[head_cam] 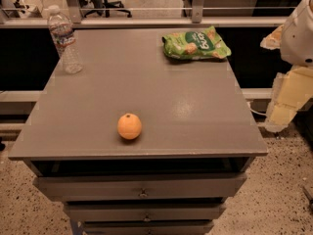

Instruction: Move orange near green rice chip bag

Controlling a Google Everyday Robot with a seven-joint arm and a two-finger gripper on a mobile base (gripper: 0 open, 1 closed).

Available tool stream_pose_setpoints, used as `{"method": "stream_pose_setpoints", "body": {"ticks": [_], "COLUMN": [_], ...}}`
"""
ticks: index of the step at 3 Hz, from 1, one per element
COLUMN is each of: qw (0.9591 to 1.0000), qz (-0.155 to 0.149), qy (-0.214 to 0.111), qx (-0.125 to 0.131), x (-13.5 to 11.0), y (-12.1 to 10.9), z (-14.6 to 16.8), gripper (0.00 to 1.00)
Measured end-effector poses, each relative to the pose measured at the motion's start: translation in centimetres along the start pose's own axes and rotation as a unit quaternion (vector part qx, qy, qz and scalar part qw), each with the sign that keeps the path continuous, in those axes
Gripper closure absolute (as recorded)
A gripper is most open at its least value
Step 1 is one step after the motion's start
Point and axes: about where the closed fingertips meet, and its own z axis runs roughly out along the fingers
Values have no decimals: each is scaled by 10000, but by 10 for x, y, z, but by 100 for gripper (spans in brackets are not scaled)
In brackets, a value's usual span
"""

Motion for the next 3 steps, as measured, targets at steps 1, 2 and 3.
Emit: {"method": "stream_pose_setpoints", "body": {"ticks": [1, 2, 3], "qw": [10000, 9980, 9887], "qz": [-4, -125, -202], "qy": [-20, -594, -1341], "qx": [-5, -194, -644], "x": [-1, -26, -75], "y": [0, 3, 17], "z": [1, 33, 88], "gripper": [0, 0, 0]}}
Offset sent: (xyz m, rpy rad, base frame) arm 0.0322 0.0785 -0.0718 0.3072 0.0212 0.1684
